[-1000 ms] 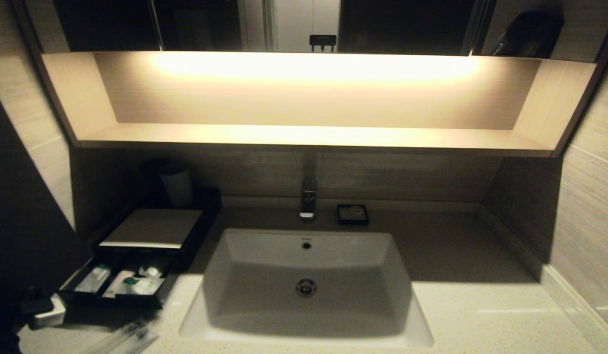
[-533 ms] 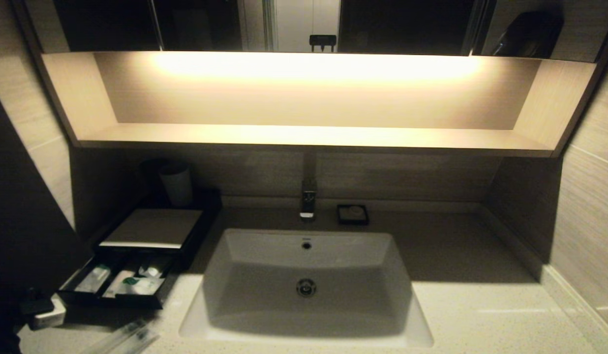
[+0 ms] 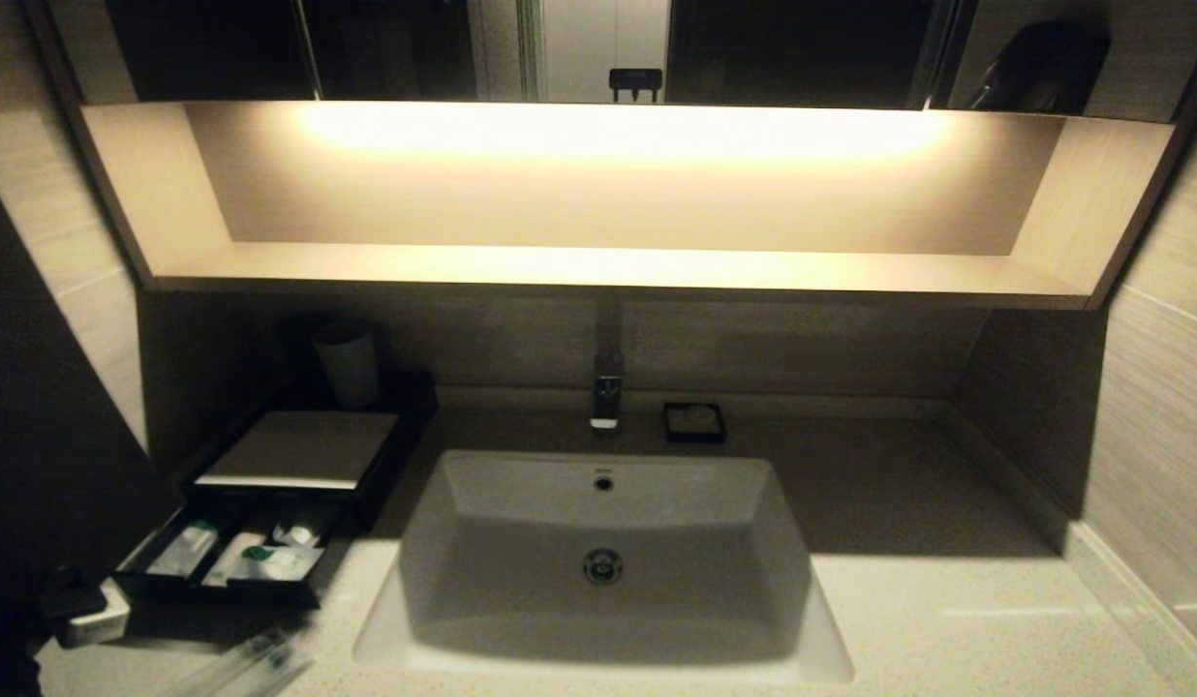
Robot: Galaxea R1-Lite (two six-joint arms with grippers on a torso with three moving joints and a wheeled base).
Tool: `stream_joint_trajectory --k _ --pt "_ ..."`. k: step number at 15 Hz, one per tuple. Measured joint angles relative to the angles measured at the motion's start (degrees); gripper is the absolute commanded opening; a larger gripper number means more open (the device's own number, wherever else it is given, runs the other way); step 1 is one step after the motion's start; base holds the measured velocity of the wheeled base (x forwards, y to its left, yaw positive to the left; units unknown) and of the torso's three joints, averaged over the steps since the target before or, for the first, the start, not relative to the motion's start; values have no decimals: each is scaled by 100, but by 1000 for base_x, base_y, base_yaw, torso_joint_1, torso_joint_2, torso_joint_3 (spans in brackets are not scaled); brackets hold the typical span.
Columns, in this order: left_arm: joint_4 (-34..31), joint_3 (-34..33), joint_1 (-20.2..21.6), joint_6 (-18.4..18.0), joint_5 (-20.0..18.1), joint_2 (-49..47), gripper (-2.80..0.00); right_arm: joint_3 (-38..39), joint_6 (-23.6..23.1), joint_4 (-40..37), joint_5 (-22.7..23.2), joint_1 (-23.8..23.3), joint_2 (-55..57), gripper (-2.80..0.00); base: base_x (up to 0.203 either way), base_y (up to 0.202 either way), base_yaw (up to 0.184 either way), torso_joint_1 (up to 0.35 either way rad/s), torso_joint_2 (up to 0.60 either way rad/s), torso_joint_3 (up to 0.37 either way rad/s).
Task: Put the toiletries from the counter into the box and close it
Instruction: Pick up the bathroom toiletry
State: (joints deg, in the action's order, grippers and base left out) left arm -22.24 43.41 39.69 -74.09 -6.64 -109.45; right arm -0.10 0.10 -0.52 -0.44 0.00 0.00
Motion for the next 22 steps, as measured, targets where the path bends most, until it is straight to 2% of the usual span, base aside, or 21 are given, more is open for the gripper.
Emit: stream_joint_trajectory --k 13,22 --pt "-4 11 10 -22 15 5 -280 0 -1 1 0 0 0 -280 0 0 0 0 0 0" --pt "-224 -26 280 -99 19 429 -280 0 -1 0 0 0 0 -280 0 0 0 0 0 0"
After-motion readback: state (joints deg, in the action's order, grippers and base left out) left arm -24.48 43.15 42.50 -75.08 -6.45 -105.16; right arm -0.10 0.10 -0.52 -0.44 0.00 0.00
